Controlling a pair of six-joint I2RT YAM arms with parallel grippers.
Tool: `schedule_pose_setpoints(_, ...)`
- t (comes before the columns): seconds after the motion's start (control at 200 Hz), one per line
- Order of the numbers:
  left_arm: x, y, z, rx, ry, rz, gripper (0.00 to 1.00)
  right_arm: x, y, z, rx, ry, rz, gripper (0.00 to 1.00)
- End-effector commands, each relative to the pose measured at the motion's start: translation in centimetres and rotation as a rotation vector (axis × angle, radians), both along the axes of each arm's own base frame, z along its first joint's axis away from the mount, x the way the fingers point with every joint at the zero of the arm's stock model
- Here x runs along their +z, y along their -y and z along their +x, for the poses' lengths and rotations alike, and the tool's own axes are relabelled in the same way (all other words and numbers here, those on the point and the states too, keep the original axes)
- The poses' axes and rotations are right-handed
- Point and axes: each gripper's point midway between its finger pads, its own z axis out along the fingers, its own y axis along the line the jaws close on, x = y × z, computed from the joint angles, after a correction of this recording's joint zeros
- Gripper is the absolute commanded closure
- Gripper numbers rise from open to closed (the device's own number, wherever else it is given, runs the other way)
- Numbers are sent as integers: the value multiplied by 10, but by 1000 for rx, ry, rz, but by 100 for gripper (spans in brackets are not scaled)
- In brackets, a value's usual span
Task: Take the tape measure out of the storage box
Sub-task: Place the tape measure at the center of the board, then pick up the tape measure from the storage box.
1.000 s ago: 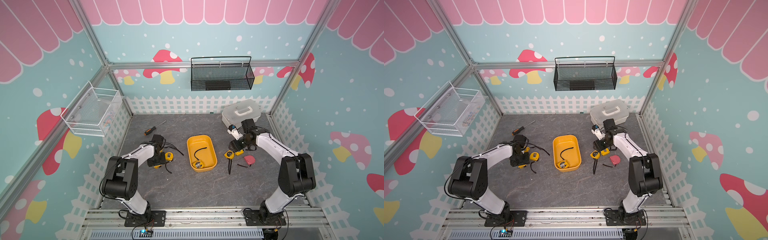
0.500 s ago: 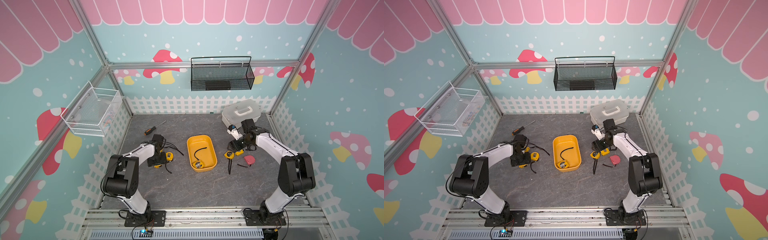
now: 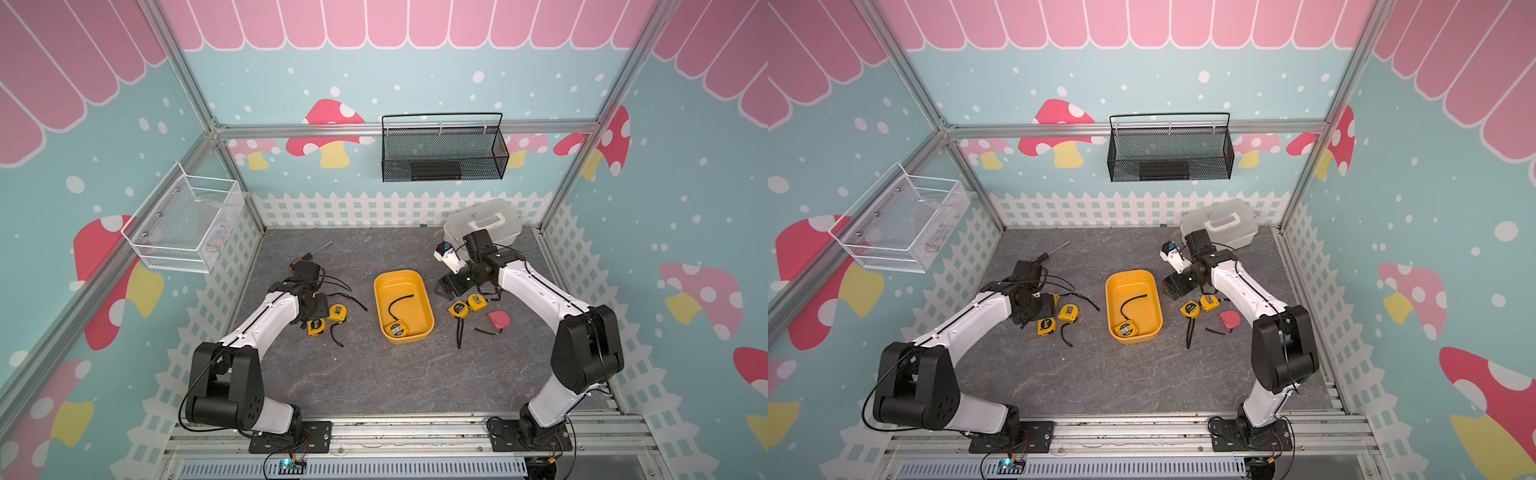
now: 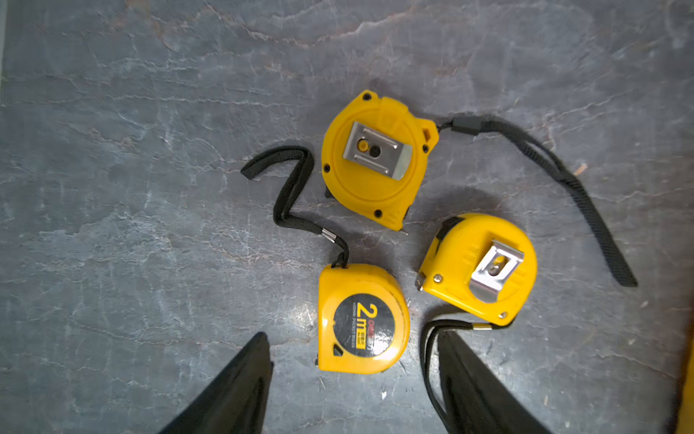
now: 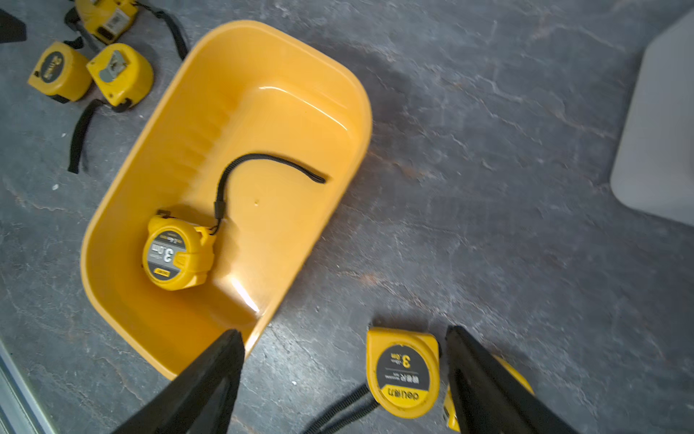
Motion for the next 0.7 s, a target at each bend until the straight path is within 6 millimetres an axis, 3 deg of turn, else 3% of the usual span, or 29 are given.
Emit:
schedule_pose_setpoints(0.0,24,-2,5,-1,61,8,29,-5,-20,-17,63,-36,-48,15)
schedule_pose_setpoints(0.14,27,-7,3,-3,71,34,28,-8,-49,-36,126,-54,-37,16)
schedule_pose_setpoints(0.3,25,-5,4,0,71,21,28,-27,-76,-53,185,-95,-65,17)
schedule_pose_setpoints(0.695,19,2,5,12,120,-37,28,-55,-113,-77,288,-149,-133,17)
